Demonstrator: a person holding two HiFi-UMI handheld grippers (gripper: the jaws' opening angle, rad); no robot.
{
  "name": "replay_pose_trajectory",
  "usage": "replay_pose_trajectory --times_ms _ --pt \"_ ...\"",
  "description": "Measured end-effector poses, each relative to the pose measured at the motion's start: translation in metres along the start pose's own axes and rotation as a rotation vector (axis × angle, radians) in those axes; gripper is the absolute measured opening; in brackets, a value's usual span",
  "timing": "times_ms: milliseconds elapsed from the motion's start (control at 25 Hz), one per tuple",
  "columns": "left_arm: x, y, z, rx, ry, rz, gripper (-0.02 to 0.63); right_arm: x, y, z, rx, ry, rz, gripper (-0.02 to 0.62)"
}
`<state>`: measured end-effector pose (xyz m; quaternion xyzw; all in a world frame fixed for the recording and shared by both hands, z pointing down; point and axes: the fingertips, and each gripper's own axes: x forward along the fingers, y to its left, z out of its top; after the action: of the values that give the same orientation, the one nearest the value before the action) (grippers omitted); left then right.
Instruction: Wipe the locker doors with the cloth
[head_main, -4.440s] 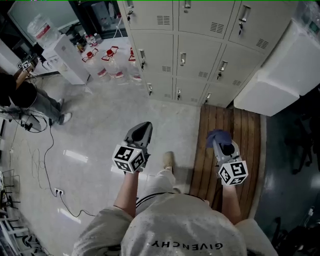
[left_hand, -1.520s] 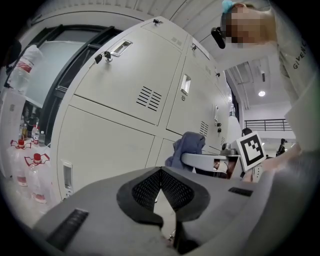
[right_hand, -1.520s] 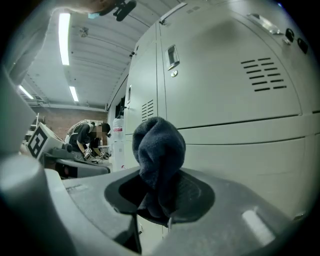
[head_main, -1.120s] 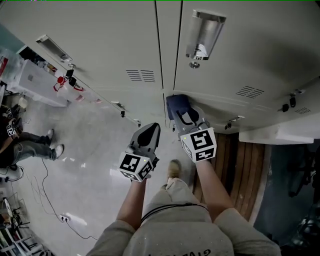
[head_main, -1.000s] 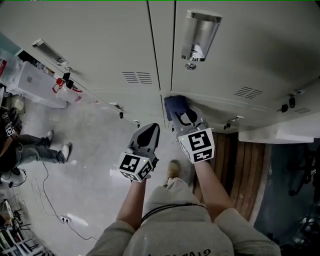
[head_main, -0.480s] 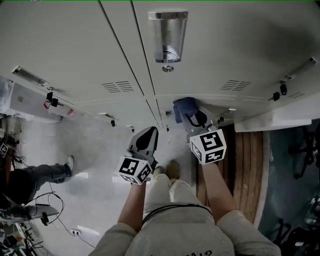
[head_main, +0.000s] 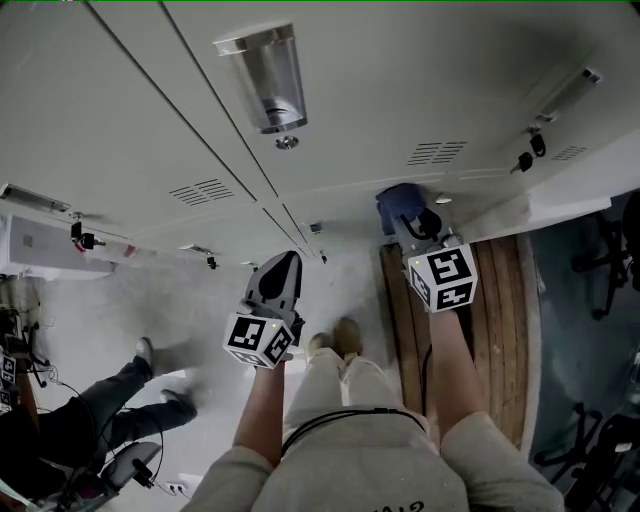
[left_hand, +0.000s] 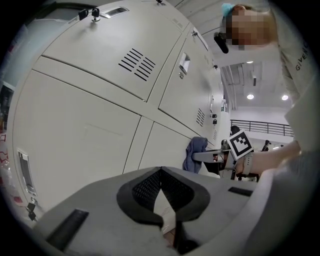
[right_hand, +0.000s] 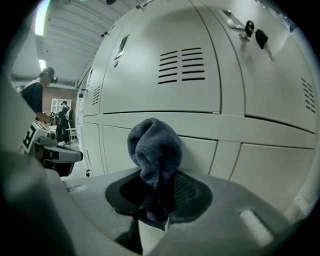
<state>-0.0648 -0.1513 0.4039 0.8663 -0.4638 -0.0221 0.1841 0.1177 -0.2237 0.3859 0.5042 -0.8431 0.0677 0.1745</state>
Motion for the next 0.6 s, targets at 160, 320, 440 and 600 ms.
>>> replay_pose_trajectory --times_ms 160,320,440,600 --pt "0.0 -0.004 -0.002 0.005 0.013 -0.019 -0.002 -0.01 -0.024 -0.004 0.022 0.014 -0.057 0.103" --pt "-0.005 -0.004 -0.005 -0.002 0.018 -0.021 -0.002 -0.016 -0.042 -0.01 0.062 0.019 -0.113 0.104" --pt "-0.01 0.0 -0.008 -0.003 0.021 -0.017 -0.002 -0.018 -0.05 -0.014 0.082 0.019 -0.15 0.106" --pt "-0.017 0.007 -0.01 -0.003 0.023 -0.009 -0.002 -0.022 -0.052 -0.015 0.095 -0.006 -0.208 0.109"
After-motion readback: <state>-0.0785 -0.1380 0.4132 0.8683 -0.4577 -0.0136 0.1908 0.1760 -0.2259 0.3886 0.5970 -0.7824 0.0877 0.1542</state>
